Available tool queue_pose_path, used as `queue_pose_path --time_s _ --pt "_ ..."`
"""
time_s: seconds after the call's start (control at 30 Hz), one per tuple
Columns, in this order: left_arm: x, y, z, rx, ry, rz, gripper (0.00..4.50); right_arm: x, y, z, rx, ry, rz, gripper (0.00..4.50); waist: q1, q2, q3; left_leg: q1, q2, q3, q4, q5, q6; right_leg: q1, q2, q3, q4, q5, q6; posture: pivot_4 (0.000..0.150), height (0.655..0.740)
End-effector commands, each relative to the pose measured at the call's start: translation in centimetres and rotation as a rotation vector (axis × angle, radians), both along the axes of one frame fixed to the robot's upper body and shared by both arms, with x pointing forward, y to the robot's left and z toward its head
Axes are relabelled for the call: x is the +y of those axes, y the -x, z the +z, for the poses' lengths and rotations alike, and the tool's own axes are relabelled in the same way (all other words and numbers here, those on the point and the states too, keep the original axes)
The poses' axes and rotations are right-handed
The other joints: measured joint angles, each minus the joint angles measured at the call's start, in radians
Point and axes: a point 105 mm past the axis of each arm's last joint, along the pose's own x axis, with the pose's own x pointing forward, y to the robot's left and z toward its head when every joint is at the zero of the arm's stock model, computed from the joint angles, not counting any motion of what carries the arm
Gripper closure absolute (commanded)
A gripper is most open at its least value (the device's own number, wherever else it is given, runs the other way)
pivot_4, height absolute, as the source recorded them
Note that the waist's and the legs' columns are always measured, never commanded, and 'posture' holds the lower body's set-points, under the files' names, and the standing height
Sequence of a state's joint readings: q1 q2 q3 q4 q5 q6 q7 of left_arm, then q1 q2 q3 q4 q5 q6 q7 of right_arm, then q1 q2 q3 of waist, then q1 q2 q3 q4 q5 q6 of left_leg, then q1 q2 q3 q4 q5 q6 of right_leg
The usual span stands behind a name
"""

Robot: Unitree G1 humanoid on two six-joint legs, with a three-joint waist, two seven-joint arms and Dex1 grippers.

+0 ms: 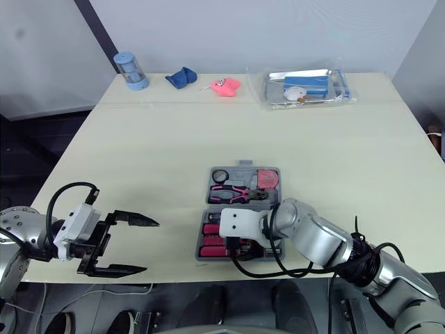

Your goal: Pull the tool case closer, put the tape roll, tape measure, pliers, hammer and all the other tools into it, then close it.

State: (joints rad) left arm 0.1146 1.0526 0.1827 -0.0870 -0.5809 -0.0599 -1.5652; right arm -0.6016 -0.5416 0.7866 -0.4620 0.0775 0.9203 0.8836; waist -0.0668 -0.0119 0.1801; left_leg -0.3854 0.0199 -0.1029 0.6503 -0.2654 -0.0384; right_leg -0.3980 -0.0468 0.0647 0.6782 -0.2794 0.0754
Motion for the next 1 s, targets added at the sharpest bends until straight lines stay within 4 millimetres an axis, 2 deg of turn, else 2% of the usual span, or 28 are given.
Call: queue_pose_path --time_s 0.03,0.07,0.1,0.23,0.27,0.3,0.5,0.57,0.8,0.93,1.0 --pt "0.0 0.3 0.5 -0.005 -0.008 -0.06 0.0 0.8 0.5 1.6 -0.015 -0.126 0.053 1.61 0.0 0.0 0.0 0.0 0.0 0.0 0.0 0.0 0.0 0.0 0.0 0.0 0.0 0.0 0.0 0.15 0.74" --pt "0.0 0.3 0.5 -0.006 -0.009 -0.061 0.0 0.7 0.4 1.6 -0.02 -0.146 0.055 1.72 0.0 0.0 0.0 0.0 0.0 0.0 0.0 0.0 0.0 0.0 0.0 0.0 0.0 0.0 0.0 0.15 0.74" --pt "0.1 0.2 0.5 -0.008 -0.009 -0.062 0.0 0.6 0.4 1.5 -0.028 -0.16 0.067 2.48 0.0 0.0 0.0 0.0 0.0 0.0 0.0 0.0 0.0 0.0 0.0 0.0 0.0 0.0 0.0 0.15 0.74" --pt "0.0 0.1 0.4 -0.007 -0.008 -0.07 0.0 -0.1 0.6 0.1 0.024 -0.158 0.077 3.85 -0.001 0.0 0.0 0.0 0.0 0.0 0.0 0.0 0.0 0.0 0.0 0.0 0.0 0.0 0.0 0.15 0.74" --pt "0.0 0.1 0.4 -0.006 -0.008 -0.072 0.0 -0.3 0.8 -0.3 0.039 -0.155 0.078 3.97 0.0 0.0 0.0 0.0 0.0 0.0 0.0 0.0 0.0 0.0 0.0 0.0 0.0 0.0 0.0 0.15 0.74" --pt "0.0 0.1 0.4 -0.005 -0.008 -0.073 0.0 -0.4 0.8 -0.8 0.044 -0.151 0.078 4.41 0.0 0.0 0.0 0.0 0.0 0.0 0.0 0.0 0.0 0.0 0.0 0.0 0.0 0.0 0.0 0.15 0.74" --pt "0.1 -0.1 0.3 -0.013 -0.011 -0.073 0.0 -1.6 0.7 -3.7 0.065 -0.093 0.061 4.41 -0.001 0.0 0.0 0.0 0.0 0.0 0.0 0.0 0.0 0.0 0.0 0.0 0.0 0.0 0.0 0.15 0.74" --pt "0.0 -0.2 0.3 -0.014 -0.009 -0.072 0.0 -1.9 0.6 -3.9 0.061 -0.093 0.05 4.41 -0.001 -0.001 0.0 0.0 0.0 0.0 0.0 0.0 0.0 0.0 0.0 0.0 0.0 0.0 0.0 0.15 0.74" --pt "-0.4 -1.0 0.5 -0.041 0.059 -0.011 0.0 -1.7 -0.3 0.2 0.036 -0.276 -0.005 4.41 0.002 0.0 0.0 0.0 0.0 0.0 0.0 0.0 0.0 0.0 0.0 0.0 0.0 0.0 0.0 0.15 0.74" --pt "-1.6 -1.9 0.4 -0.045 0.157 0.068 0.0 -3.6 -2.0 3.4 0.045 -0.451 -0.129 4.41 0.004 -0.001 0.0 0.0 0.0 0.0 0.0 0.0 0.0 0.0 0.0 0.0 0.0 0.0 0.0 0.15 0.74" --pt "-2.1 -2.1 0.0 -0.042 0.168 0.09 0.0 -5.3 -3.2 3.8 0.032 -0.491 -0.206 4.41 0.006 -0.001 0.0 0.0 0.0 0.0 0.0 0.0 0.0 0.0 0.0 0.0 0.0 0.0 0.0 0.15 0.74"
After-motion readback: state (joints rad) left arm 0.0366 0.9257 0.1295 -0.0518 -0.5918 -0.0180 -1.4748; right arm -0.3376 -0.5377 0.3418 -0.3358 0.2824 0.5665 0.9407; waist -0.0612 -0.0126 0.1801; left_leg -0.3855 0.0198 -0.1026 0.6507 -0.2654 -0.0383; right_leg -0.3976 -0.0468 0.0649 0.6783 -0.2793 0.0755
